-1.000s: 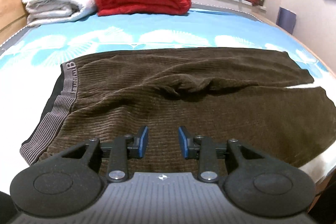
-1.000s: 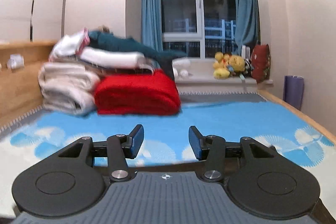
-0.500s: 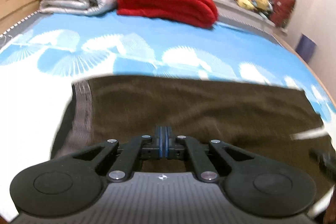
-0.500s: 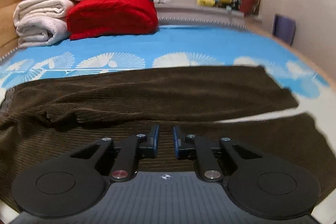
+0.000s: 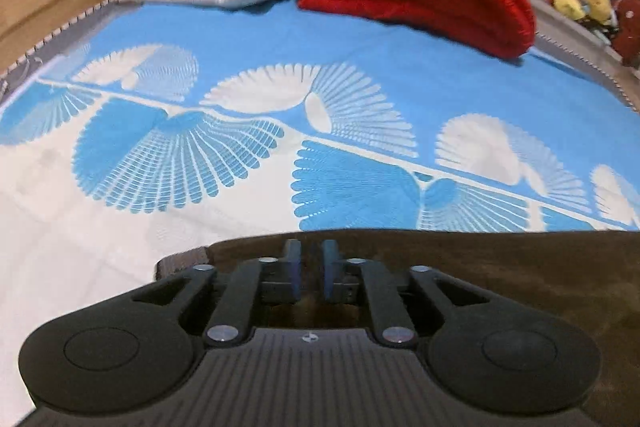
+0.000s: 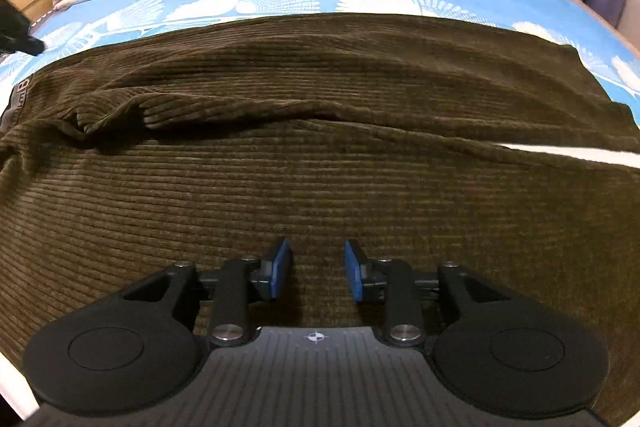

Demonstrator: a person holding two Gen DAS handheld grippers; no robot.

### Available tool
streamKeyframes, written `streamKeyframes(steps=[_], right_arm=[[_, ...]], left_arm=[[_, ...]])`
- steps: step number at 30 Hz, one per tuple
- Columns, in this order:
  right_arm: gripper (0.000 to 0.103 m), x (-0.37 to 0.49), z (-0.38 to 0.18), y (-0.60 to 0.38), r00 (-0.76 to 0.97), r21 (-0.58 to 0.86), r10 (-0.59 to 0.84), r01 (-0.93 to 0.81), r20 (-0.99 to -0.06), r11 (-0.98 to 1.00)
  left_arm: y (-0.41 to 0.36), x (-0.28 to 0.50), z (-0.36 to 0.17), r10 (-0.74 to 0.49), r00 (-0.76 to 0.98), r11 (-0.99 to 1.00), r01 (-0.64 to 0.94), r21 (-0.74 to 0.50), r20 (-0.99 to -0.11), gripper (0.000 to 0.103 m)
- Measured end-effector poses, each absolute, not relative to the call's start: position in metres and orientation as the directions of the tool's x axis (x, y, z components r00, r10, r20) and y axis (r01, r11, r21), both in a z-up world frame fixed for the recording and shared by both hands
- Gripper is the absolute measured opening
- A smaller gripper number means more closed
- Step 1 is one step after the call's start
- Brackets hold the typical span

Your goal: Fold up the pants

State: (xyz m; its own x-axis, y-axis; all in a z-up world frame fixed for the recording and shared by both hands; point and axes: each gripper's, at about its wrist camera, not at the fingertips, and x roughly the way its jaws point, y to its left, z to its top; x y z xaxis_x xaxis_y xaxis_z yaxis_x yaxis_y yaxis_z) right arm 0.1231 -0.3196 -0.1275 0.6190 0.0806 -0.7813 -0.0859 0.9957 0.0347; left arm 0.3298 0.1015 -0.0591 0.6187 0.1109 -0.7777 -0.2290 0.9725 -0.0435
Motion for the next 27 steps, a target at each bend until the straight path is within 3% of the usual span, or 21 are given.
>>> streamKeyframes(steps=[1,2,7,15,17,19,20,21,27], right_arm=[[0.033,0.123,-0.128,-0.320,0.619,0.042,0.084,-0.082,-0.781,0.996],[0.033,0.123,-0.128,-0.319,0.619,0.050,0.088,-0.078,-0.781,0.996],[0.033,0.122,-0.128,-0.321,0.622,0.058,0.096,-0.081,-0.777,0.995],[0.033,0.120,-0.128,-0.321,0.627,0.058,0.093,-0.077,-0.774,0.995],[0.033,0.120,-0.129,-0.322,0.627,0.059,0.094,-0.076,-0.773,0.995],[0.033,0.121,-0.128,-0.322,0.627,0.060,0.093,-0.074,-0.773,0.995],[0.033,0.121,-0.128,-0.322,0.627,0.061,0.094,-0.074,-0.773,0.995],[0.033,0.121,-0.128,-0.323,0.627,0.061,0.094,-0.075,-0.773,0.995],[0.033,0.121,-0.128,-0.324,0.632,0.071,0.101,-0.073,-0.769,0.995]], left_arm=[[0.103,0.338,-0.065,0.112,0.604,0.973,-0.228,-0.037,-0.789,0.047],[0.104,0.347,-0.072,0.106,0.585,0.975,-0.219,-0.031,-0.804,0.053],[0.094,0.369,-0.091,0.145,0.539,0.985,-0.159,0.069,-0.829,0.063],[0.084,0.375,-0.101,0.134,0.518,0.991,-0.047,0.128,-0.845,0.062],[0.083,0.377,-0.103,0.118,0.504,0.991,-0.012,0.130,-0.856,0.057],[0.081,0.378,-0.102,0.081,0.497,0.992,0.044,0.118,-0.864,0.027],[0.077,0.378,-0.100,0.084,0.499,0.988,0.073,0.138,-0.863,0.020],[0.073,0.376,-0.097,0.094,0.503,0.981,0.100,0.166,-0.859,0.001],[0.065,0.335,-0.056,0.066,0.608,0.973,0.138,0.187,-0.791,0.001]])
